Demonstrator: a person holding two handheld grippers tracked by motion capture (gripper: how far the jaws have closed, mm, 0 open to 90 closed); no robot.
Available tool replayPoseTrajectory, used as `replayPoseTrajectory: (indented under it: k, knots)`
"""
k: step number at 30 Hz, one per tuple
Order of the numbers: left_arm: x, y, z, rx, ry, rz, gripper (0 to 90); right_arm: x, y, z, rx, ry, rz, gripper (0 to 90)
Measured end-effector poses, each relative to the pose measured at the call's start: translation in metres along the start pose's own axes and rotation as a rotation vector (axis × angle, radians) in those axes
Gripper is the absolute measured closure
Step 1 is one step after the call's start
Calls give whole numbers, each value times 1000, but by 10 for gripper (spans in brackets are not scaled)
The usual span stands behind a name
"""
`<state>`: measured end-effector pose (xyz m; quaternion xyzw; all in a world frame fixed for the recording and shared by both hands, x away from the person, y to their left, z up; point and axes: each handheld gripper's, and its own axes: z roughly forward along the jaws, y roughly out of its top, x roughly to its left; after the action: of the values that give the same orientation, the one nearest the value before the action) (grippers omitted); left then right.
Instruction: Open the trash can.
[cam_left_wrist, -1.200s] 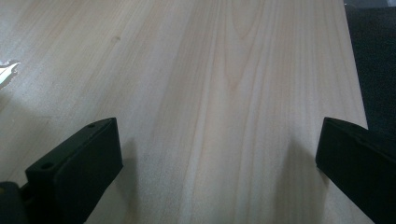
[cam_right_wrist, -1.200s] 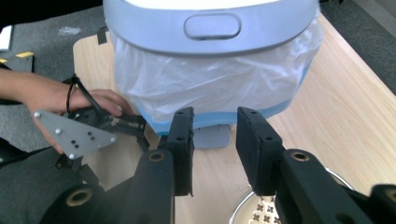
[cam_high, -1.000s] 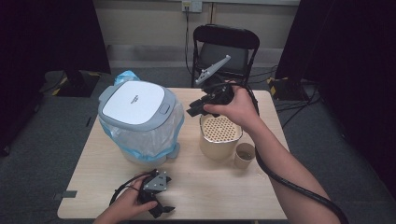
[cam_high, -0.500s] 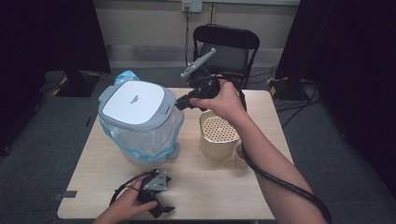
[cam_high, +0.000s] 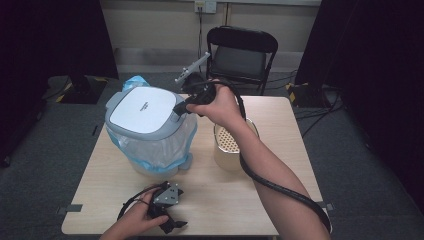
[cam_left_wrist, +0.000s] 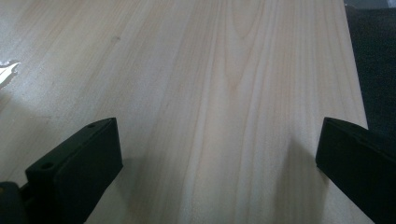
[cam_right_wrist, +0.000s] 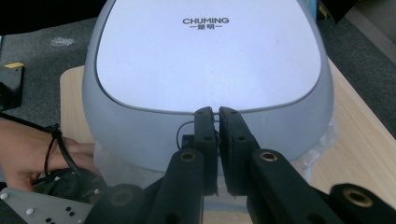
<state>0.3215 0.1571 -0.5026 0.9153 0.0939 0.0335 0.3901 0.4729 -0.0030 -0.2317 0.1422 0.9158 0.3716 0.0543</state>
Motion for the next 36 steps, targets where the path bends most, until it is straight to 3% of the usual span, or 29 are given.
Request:
replayPoseTrajectory:
  k: [7,21,29,32,35,36]
  knots:
    - [0,0,0,6,1,2,0,-1,2,11,3,8,-14,871]
    - [0,0,0,7,2,-2,0,1,0,11,13,-4,-38,889]
    - [0,0,0,1,1,0,0,-3,-7,7,16,-1,-26,888]
    - [0,0,0,-2,0,0,0,-5,-8,7,7,5,-24,865]
    - [0,0,0,5,1,1,0,-7,-10,6,-5,0,-11,741]
    - [0,0,0,3,1,1,0,-7,-10,6,-5,0,-11,741]
